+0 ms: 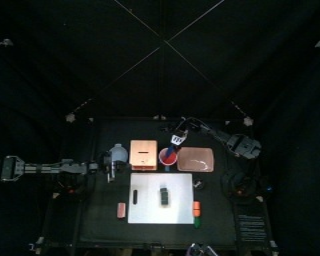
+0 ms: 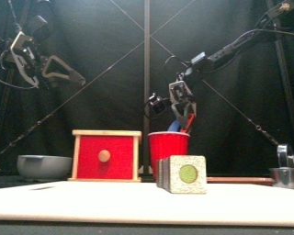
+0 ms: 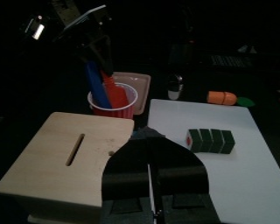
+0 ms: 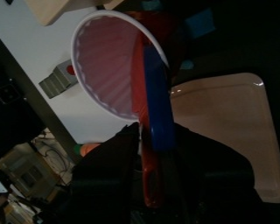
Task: Place sushi on board then cut the sushi with the knife then place the pieces on the plate
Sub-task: Pick knife at handle with right hand
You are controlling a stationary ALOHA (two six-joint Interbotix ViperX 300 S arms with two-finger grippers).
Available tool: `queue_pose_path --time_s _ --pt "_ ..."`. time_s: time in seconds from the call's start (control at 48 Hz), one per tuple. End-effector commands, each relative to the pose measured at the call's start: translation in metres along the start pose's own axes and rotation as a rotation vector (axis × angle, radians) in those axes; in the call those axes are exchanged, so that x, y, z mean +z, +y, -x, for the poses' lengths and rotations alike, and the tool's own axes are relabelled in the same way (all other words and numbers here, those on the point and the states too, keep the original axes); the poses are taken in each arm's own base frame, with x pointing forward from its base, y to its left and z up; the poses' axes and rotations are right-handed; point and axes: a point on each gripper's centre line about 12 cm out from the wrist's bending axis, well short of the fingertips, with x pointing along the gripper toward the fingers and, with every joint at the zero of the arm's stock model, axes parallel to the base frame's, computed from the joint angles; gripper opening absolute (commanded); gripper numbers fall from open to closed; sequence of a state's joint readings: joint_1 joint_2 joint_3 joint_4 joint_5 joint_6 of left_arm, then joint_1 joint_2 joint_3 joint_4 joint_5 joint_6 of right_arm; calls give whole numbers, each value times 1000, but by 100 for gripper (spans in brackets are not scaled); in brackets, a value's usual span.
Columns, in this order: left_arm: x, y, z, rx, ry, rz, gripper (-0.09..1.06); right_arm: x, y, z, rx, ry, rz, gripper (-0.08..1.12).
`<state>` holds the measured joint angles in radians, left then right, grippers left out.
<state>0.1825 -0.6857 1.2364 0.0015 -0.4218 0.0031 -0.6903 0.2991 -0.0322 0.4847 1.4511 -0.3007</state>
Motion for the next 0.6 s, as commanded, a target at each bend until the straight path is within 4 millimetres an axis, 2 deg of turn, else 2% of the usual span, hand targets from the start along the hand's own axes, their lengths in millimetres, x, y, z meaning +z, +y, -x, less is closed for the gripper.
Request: queue_pose_path --time_s 0.021,0.354,0.604 --pt "5 0 -2 2 -18 2 -2 -1 8 12 -4 -30 20 68" --pt "5 0 -1 2 -17 2 -2 -1 8 12 -8 -31 14 52" --pt "5 0 -2 2 -17 2 -2 -1 11 16 -8 -34 17 49"
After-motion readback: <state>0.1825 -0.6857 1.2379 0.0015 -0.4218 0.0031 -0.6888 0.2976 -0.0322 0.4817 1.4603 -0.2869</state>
